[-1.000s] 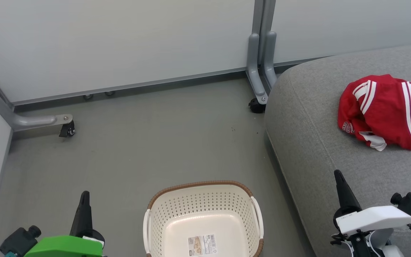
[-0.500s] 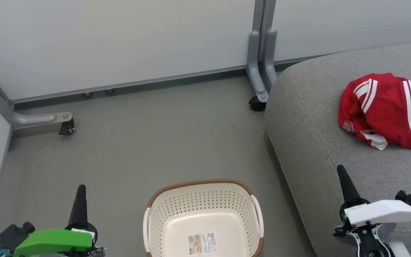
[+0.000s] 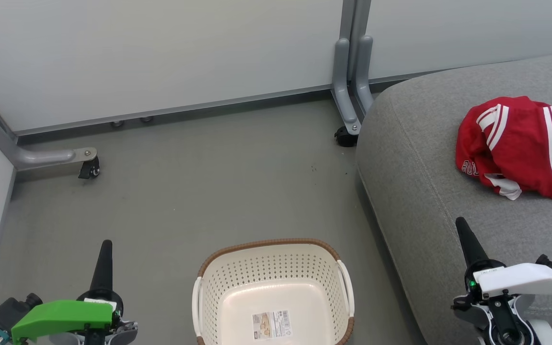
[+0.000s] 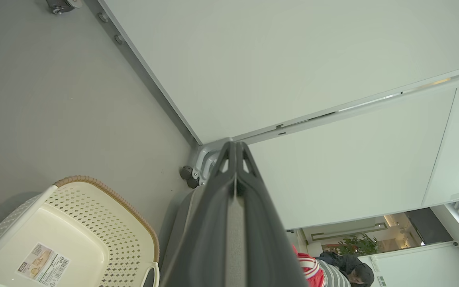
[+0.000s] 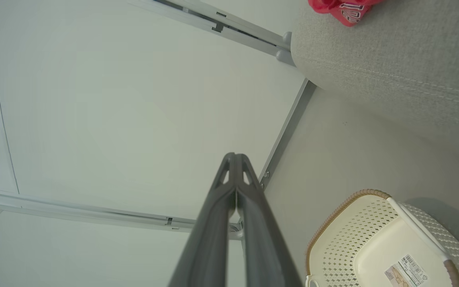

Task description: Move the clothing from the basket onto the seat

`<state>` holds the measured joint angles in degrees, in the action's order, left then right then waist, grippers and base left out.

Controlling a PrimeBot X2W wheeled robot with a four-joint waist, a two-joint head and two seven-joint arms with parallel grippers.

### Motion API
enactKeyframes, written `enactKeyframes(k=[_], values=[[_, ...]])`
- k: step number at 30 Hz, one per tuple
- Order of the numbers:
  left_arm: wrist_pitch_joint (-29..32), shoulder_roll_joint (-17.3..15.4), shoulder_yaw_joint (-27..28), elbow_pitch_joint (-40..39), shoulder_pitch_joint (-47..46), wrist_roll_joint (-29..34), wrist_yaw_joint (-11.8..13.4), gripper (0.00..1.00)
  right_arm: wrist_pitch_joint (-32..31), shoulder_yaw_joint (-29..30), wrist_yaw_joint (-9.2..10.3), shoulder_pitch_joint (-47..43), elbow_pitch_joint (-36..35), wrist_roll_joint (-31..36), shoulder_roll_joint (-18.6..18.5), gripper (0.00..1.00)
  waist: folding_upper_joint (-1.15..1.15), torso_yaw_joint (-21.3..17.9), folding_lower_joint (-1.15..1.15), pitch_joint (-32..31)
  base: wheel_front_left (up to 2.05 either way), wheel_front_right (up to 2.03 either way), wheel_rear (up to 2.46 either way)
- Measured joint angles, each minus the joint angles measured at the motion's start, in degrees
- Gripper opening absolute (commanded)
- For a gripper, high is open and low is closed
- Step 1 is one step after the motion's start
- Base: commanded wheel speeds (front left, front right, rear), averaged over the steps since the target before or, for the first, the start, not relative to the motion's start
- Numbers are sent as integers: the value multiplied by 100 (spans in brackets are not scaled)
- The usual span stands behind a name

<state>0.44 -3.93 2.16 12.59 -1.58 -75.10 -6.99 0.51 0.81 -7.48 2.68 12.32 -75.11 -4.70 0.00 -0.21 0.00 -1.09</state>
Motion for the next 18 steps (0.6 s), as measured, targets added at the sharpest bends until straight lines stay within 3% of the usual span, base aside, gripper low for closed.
enactKeyframes(k=[18], values=[[213, 1, 138, 64, -177, -827, -10, 0, -245, 155, 0, 127, 67, -871, 7, 0, 0, 9, 0, 53, 0, 0, 0]])
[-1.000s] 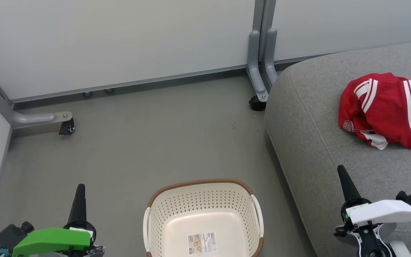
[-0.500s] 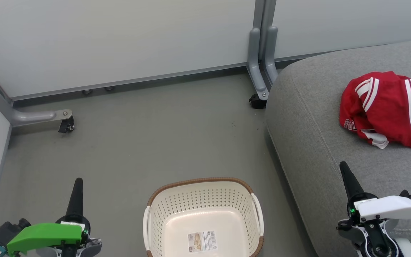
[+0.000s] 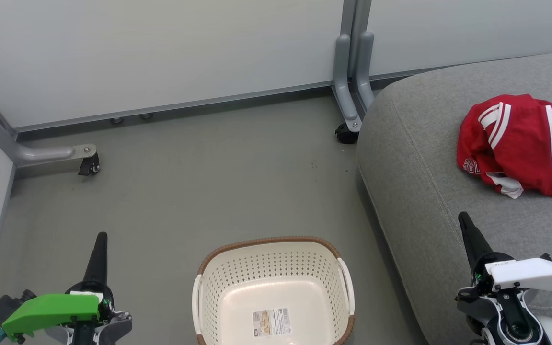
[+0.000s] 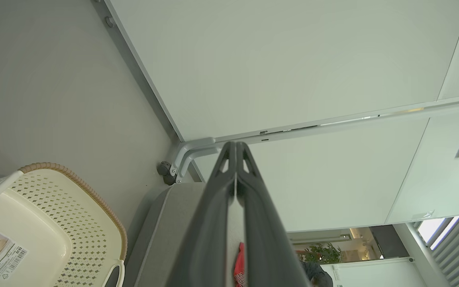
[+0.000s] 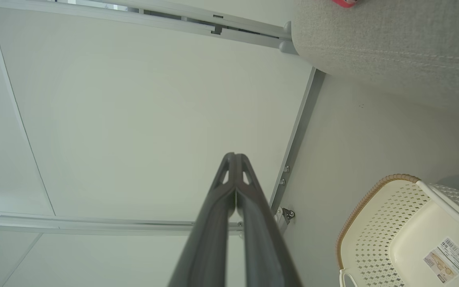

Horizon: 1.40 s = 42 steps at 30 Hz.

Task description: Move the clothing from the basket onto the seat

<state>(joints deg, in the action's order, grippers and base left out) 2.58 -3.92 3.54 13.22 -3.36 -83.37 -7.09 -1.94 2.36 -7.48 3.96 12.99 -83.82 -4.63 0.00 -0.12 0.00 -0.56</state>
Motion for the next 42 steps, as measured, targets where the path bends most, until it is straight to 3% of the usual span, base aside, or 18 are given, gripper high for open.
enactKeyframes(k=[25, 42], values=[[289, 7, 167, 77, -229, -987, -22, 0, -287, 198, 0, 176, 85, -1021, 18, 0, 0, 12, 0, 74, 0, 0, 0], [316, 30, 190, 80, -249, -994, -22, 0, -307, 238, 0, 194, 89, -1026, 41, 0, 0, 12, 0, 74, 0, 0, 0]])
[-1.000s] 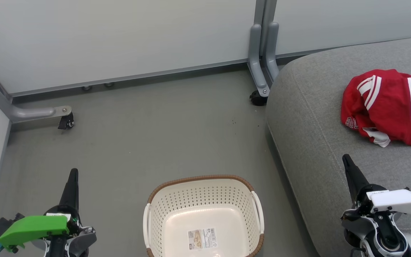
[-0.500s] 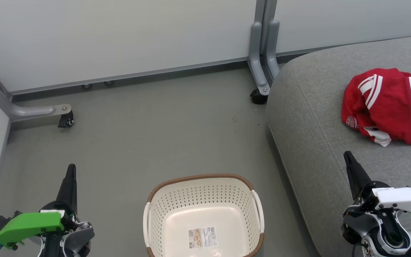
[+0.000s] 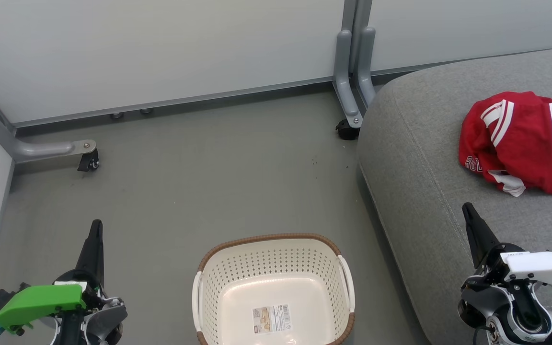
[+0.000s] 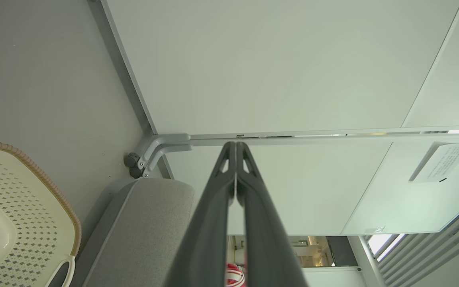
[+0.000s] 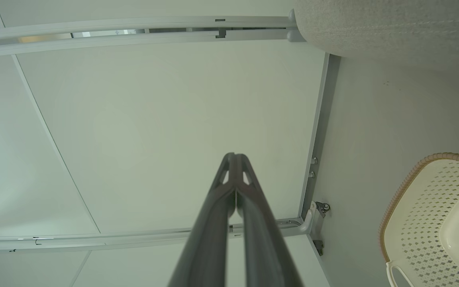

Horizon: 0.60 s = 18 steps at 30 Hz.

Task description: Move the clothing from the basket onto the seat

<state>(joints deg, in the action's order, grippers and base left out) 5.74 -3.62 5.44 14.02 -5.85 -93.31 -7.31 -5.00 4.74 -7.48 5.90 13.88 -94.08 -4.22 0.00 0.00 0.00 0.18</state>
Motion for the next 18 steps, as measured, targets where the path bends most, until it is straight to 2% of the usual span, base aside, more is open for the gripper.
enactKeyframes(k=[18], values=[[21, 22, 18, 0, -1, 12, -1, 0, -45, 33, 0, 2, 2, 41, 24, 0, 0, 0, 0, 0, 0, 0, 0]])
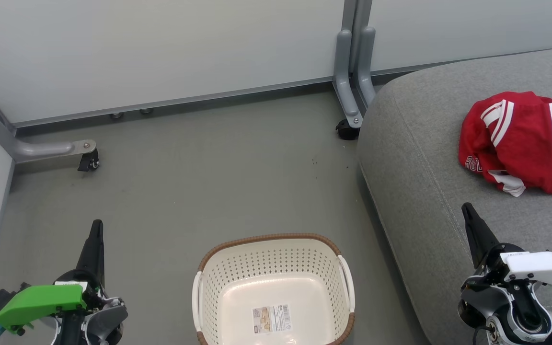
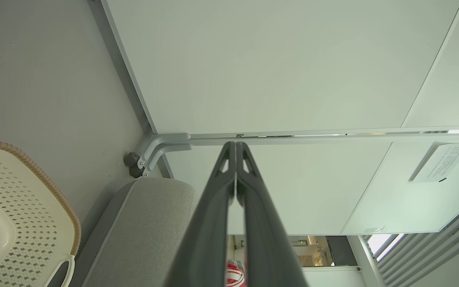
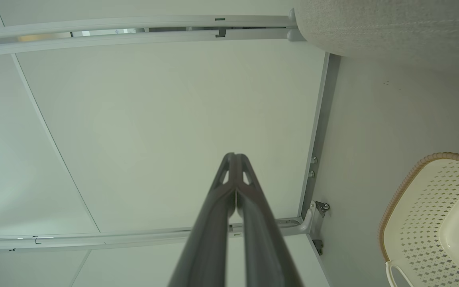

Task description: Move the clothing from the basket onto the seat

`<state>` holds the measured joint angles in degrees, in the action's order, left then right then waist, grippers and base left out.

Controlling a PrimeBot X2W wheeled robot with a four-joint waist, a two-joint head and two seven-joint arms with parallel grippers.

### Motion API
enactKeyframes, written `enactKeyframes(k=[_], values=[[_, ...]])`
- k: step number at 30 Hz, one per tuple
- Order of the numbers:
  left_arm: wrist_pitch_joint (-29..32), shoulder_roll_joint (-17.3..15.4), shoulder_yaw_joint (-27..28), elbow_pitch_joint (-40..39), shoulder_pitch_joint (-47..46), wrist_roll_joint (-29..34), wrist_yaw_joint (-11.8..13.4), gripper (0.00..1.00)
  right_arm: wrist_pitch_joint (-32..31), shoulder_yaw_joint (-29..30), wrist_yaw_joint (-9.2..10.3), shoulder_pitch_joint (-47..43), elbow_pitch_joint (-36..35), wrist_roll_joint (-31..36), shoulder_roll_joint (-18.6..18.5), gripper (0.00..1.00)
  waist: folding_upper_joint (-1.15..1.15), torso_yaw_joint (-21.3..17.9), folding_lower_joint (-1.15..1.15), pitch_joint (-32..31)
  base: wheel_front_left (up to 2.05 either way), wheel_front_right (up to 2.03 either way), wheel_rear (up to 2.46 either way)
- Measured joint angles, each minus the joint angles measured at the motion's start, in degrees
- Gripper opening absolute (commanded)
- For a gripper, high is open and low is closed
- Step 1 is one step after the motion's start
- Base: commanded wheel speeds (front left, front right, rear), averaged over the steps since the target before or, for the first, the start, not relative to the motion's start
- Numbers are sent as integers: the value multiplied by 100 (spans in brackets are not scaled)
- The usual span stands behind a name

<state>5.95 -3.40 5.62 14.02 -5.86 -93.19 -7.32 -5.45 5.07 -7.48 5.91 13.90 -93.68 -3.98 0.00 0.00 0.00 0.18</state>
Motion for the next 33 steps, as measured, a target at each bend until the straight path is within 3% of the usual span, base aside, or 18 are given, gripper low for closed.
enactKeyframes(k=[33], values=[[11, 20, 31, 2, -1, 23, 0, 0, -27, 49, 0, 4, 2, 40, 44, 0, 0, 0, 0, 0, 0, 0, 0]])
